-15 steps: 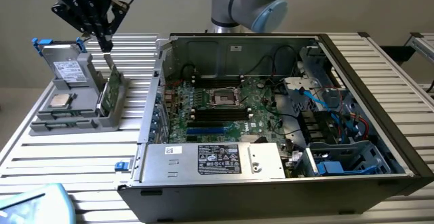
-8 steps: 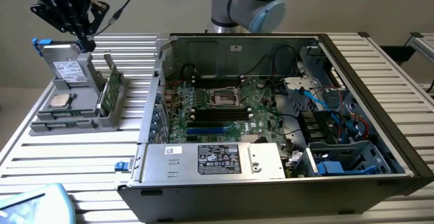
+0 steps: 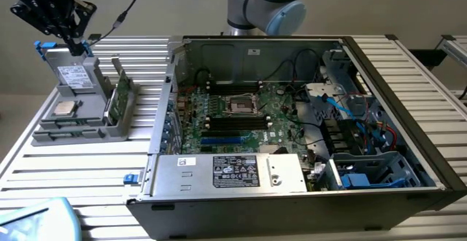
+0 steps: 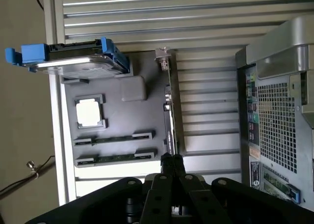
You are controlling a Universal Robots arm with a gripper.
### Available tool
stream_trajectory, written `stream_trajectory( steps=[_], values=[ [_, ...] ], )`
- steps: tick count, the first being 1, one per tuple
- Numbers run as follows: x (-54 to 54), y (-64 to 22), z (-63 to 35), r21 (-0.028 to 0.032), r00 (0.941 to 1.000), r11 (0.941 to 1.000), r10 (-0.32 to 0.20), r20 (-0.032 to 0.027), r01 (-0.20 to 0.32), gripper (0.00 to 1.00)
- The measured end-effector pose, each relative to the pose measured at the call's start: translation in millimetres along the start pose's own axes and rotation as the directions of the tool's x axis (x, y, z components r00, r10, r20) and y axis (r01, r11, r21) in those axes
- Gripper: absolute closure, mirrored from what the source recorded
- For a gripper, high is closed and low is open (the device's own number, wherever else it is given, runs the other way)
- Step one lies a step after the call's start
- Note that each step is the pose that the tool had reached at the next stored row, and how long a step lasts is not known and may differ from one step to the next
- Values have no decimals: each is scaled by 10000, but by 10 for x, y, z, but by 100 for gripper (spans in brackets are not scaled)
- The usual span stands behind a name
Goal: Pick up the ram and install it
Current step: 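Reach for the ram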
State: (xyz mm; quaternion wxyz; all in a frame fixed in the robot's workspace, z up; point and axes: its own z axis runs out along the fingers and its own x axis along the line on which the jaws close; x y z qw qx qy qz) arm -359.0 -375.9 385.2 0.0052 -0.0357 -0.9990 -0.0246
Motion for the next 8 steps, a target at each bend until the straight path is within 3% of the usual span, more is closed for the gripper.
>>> stream_trajectory(
  steps=[8],
  values=[
    [367,5,23,-8,10000,10000,1,-11,-1,89]
  ],
)
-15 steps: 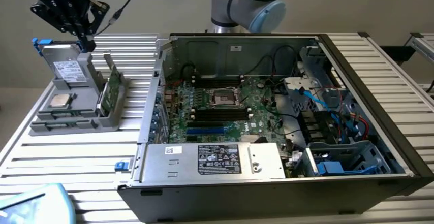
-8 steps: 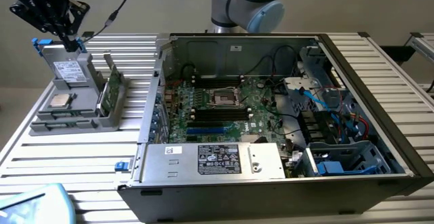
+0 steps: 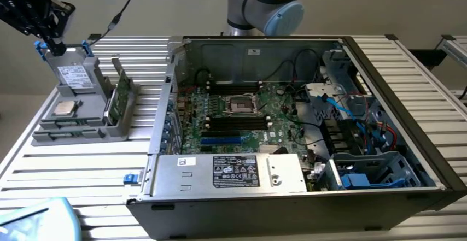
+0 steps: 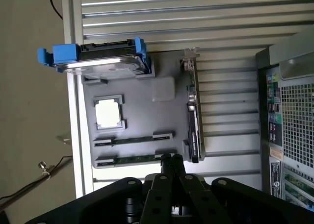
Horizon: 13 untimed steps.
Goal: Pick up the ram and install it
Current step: 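Reach for the ram, then pick up the ram and move it above insertion slot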
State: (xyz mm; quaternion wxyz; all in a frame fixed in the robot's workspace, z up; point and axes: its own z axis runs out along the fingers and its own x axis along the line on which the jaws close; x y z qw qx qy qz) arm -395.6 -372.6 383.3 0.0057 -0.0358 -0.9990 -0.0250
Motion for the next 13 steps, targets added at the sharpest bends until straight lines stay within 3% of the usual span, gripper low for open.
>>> stream_trajectory(
  steps=[4,13],
  values=[
    [167,2,10,-7,10000,10000,0,-9,0,89],
    [167,2,9,-5,10000,10000,1,-20,-1,89]
  ],
)
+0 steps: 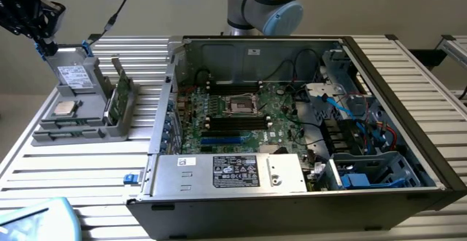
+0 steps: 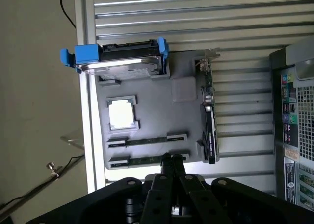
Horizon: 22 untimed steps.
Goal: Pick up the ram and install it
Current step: 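Pick up the ram and move it above insertion slot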
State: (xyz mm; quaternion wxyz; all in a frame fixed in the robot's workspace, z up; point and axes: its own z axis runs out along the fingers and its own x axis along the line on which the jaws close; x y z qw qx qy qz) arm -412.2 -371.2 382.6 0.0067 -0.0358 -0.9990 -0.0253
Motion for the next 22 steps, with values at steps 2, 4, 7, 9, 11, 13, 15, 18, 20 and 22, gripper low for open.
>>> stream_trajectory(
  steps=[2,4,7,9,11,13,15,18,20,22],
  values=[
    [0,0,0,0,10000,10000,0,-2,0,89],
    [0,0,0,0,10000,10000,0,-3,0,89],
    [5,0,0,-5,10000,10000,-10,-5,10,89],
    [7,-1,4,-13,9996,9996,-292,-16,292,89],
    [9,-1,4,-8,9979,9979,-645,-34,645,89],
    [9,-1,5,-4,9948,9948,-1017,-53,1017,89],
    [9,-1,6,-1,9906,9906,-1368,-72,1368,89],
    [9,-1,7,3,9814,9815,-1917,-100,1917,89],
    [9,-1,8,5,9741,9742,-2257,-119,2257,89],
    [9,-1,10,5,9650,9650,-2621,-138,2621,89]
  ],
)
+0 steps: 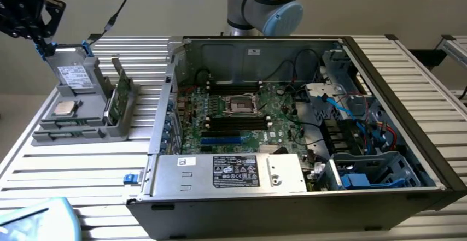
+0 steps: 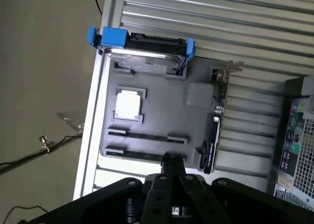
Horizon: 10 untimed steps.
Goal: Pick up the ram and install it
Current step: 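Pick up the ram and move it above insertion slot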
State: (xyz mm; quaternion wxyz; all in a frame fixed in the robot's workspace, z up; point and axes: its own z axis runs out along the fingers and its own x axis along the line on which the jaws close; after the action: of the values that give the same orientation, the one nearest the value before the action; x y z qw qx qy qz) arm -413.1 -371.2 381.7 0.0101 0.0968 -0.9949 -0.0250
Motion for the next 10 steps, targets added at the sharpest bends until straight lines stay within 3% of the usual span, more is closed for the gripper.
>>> stream_trajectory(
  steps=[5,10],
  values=[
    [0,0,2,12,9959,9959,-908,-49,908,89],
    [-1,-1,6,19,9836,9836,-1803,-96,1804,89]
  ],
)
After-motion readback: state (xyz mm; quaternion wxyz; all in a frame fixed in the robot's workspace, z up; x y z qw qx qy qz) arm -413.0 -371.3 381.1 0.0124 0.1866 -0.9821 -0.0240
